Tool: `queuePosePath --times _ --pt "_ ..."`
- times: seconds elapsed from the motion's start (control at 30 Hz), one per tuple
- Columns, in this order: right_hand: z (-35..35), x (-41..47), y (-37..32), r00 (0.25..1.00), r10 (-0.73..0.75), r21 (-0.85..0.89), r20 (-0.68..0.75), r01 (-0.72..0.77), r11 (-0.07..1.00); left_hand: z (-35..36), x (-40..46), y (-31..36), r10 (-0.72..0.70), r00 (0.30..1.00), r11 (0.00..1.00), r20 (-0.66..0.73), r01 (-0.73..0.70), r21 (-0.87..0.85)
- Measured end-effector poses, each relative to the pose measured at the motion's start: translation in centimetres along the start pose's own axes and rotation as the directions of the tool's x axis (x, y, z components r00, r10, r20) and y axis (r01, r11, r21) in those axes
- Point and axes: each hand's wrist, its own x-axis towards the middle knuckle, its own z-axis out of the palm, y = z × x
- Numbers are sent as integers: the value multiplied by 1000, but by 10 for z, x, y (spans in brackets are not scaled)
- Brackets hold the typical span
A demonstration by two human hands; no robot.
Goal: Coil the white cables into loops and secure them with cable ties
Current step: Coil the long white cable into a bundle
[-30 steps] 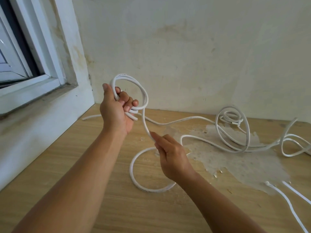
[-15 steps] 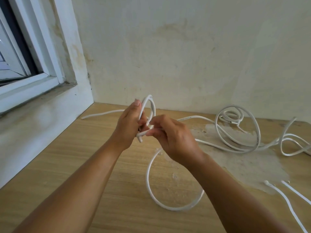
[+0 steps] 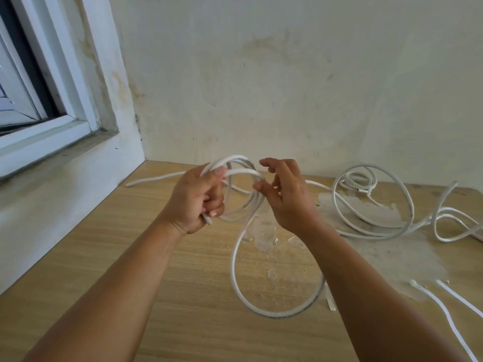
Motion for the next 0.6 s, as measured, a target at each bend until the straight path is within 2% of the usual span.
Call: queuePosePath --times 0.07,0.13,0.2,0.3,0.43,0.6 --pt "-3 -5 9 992 102 6 74 -103 995 -4 0 7 -39 999 997 -24 38 -65" --pt "-7 -10 8 966 189 194 174 -222 955 -4 -1 10 -79 997 993 -21 77 -94" --pt "-8 -13 3 939 216 463 268 -322 826 -1 -1 8 -112 994 987 5 112 -115" --pt "-5 -12 -7 902 200 633 383 -414 654 1 -1 1 -177 982 969 71 186 -161" --pt "-3 -7 -20 887 280 664 367 -461 589 5 -2 -9 -198 975 959 98 213 -186" --pt "3 0 -26 863 429 731 266 -470 494 20 -2 -23 -106 990 987 -88 94 -127"
